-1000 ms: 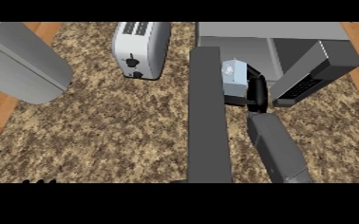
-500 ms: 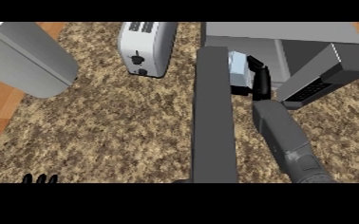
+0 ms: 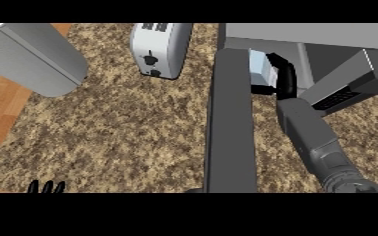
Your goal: Pick up the milk, place it into the microwave and close the microwave
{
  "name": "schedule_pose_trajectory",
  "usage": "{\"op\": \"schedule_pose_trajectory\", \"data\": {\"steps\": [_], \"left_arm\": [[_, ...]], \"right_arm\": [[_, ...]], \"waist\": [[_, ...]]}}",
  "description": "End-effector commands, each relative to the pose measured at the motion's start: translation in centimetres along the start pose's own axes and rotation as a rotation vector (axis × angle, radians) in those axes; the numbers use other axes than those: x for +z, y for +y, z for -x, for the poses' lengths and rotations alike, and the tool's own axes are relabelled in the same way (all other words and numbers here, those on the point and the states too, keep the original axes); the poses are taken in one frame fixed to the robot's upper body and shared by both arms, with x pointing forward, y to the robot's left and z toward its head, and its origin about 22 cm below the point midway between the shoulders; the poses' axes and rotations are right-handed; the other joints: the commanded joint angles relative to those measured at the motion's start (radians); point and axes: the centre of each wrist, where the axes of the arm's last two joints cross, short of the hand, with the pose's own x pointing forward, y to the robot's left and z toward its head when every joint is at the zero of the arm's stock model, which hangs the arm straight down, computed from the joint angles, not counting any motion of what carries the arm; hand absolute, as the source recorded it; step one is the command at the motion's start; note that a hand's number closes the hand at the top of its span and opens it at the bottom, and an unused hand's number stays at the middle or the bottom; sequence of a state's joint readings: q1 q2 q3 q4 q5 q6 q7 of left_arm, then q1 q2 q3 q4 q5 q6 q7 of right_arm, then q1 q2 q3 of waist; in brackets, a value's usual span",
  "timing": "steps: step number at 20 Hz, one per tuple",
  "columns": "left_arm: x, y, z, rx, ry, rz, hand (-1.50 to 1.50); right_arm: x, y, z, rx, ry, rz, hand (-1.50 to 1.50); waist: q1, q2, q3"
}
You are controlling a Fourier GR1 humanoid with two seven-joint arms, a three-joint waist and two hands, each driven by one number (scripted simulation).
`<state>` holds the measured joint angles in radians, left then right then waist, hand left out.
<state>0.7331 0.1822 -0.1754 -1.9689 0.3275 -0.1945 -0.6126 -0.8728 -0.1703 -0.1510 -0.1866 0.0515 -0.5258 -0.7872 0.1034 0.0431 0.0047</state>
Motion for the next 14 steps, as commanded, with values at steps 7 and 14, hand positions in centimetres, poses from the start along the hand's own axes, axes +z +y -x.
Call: {"op": "schedule_pose_trajectory", "data": {"steps": [7, 14], "left_arm": [[-0.4, 0.8, 0.5, 0.003, 0.001, 0.014, -1.50], [-0.4, 1.3, 0.6, -0.007, 0.020, 0.023, -1.50]], "right_arm": [[-2.4, -0.3, -1.9, 0.054, -0.096, 0.099, 1.50], [-4.3, -1.3, -3.1, 0.148, -0.163, 0.208, 1.50]], "waist": [[0.027, 0.014, 0.002], [0.039, 0.017, 0.000]]}}
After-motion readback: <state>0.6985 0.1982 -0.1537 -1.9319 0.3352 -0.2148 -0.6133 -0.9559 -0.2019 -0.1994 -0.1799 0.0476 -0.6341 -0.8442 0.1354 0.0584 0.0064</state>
